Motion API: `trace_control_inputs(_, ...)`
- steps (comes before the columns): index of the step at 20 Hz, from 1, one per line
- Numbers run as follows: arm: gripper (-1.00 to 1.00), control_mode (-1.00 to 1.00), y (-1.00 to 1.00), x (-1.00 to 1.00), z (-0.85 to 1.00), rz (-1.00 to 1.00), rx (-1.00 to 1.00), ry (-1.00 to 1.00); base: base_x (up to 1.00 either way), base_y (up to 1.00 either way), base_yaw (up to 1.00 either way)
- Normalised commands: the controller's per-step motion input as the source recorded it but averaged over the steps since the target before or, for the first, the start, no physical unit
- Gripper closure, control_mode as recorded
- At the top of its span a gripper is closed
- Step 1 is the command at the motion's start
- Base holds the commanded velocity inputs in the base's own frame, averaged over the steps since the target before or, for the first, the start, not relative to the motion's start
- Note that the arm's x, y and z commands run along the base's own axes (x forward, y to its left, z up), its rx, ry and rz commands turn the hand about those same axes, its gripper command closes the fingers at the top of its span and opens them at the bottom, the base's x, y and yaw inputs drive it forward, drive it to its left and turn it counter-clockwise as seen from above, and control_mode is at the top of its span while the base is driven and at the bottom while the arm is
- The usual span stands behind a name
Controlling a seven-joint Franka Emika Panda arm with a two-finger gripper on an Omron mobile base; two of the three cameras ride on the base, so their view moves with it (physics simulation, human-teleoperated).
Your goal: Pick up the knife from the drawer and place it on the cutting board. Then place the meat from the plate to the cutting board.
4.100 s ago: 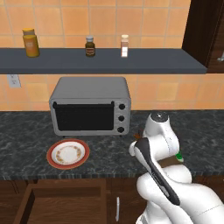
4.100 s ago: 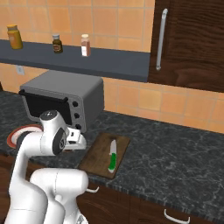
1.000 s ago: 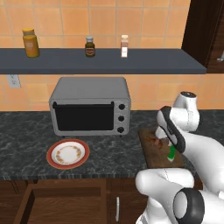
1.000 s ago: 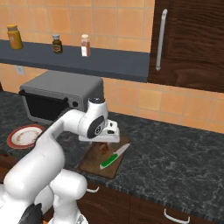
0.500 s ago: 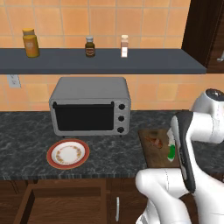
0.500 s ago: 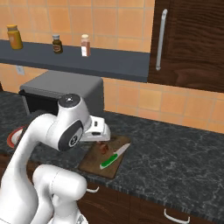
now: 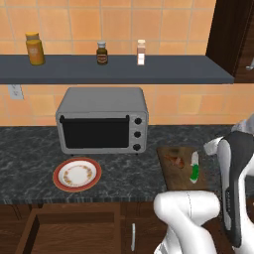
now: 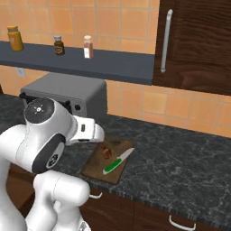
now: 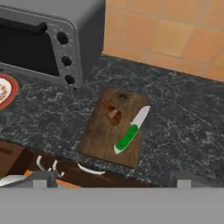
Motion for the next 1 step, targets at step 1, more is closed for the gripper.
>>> trace_control_inputs(1, -1.00, -1.00, -0.11, 0.00, 0.51, 0.08, 0.38, 0.00, 0.00, 0.00, 0.00)
